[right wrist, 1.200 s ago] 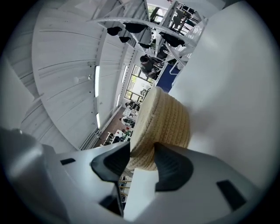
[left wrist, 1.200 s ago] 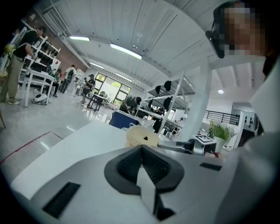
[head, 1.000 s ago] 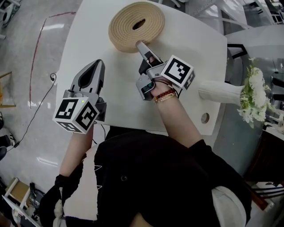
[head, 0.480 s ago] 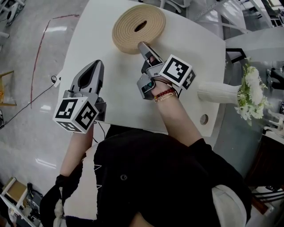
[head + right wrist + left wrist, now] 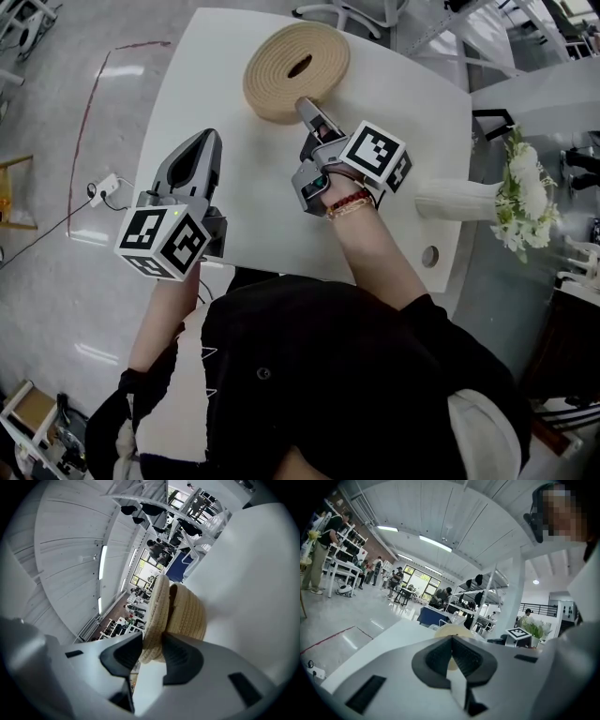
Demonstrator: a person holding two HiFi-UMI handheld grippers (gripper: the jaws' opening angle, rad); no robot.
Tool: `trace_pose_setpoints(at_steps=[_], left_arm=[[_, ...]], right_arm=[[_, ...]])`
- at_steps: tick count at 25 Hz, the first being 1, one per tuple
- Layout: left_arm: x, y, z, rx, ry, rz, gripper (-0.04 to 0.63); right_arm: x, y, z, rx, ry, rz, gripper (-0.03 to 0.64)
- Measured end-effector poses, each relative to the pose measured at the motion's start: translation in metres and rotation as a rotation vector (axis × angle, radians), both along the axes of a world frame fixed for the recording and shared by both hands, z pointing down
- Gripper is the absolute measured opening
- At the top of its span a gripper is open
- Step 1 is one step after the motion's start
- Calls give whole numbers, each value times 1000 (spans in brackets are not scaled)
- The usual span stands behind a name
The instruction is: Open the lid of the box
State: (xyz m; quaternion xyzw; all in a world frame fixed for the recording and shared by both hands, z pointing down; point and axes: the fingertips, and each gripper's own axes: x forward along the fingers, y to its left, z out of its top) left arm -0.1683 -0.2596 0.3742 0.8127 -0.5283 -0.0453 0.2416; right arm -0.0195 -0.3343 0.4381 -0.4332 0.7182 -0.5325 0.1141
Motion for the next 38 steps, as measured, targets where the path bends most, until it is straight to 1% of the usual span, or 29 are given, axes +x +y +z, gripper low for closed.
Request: trace_pose_setpoints(at_steps=[3, 8, 16, 23, 38], left_arm=[[-3, -2, -4, 6, 2, -2, 11], [-4, -3, -10, 16, 1, -2, 11], [-5, -3, -17, 23, -3, -6, 11], [-5, 2, -22, 28, -13, -14, 11], [-3, 18, -28, 43, -14, -51, 11]], right_arm=[[-2, -1, -4, 2, 2, 2, 127], [-1, -2, -7, 4, -23, 18, 120], [-1, -1, -8, -10, -24, 15, 118], [-10, 3, -15, 6, -61, -16, 112], [-16, 18, -18, 9, -59, -84, 109]])
